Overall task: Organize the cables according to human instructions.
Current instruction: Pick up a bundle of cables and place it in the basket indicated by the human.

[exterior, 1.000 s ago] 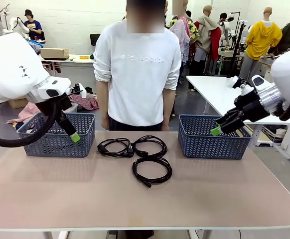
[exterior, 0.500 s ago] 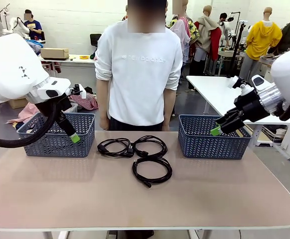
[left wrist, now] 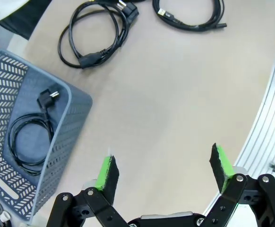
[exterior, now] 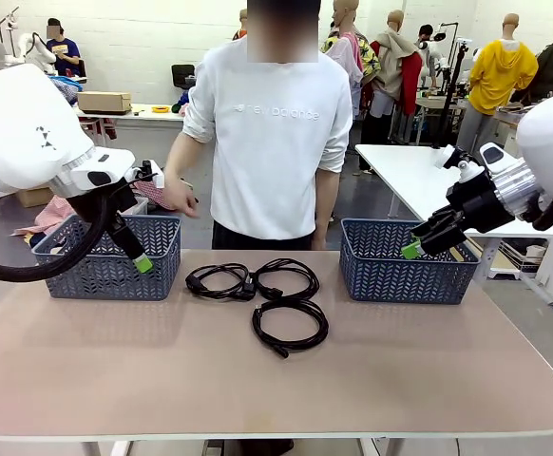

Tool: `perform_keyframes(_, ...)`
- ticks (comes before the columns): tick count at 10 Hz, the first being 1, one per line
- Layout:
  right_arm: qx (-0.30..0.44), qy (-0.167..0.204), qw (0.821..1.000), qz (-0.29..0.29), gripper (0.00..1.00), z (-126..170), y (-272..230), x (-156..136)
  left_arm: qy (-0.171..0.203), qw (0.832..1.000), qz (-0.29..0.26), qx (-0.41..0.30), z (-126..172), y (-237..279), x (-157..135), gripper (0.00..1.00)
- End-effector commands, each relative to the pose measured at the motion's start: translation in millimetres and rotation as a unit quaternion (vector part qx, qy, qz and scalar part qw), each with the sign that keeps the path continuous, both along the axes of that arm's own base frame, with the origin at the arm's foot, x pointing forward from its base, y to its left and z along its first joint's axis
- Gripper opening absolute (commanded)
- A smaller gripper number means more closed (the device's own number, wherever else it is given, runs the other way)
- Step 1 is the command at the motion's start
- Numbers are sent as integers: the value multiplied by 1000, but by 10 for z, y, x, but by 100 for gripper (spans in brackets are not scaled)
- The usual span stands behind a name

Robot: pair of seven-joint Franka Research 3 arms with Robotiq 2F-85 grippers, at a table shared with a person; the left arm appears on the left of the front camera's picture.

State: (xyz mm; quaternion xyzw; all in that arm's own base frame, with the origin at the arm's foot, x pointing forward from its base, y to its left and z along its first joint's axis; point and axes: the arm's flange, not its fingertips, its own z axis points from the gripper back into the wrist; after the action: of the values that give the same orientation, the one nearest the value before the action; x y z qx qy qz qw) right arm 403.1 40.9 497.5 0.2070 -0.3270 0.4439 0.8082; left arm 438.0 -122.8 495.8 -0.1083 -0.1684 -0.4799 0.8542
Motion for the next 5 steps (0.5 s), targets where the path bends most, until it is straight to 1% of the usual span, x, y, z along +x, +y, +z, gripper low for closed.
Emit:
perform_keyframes(1, 14, -11, 1000, 12, 100, -2, -2, 35, -1, 1000, 4, 0, 17, -8, 7, 100)
perform_keyframes(5, 14, -11, 1000, 12, 100, -2, -2, 35, -1, 1000, 4, 0, 17, -8, 7, 100)
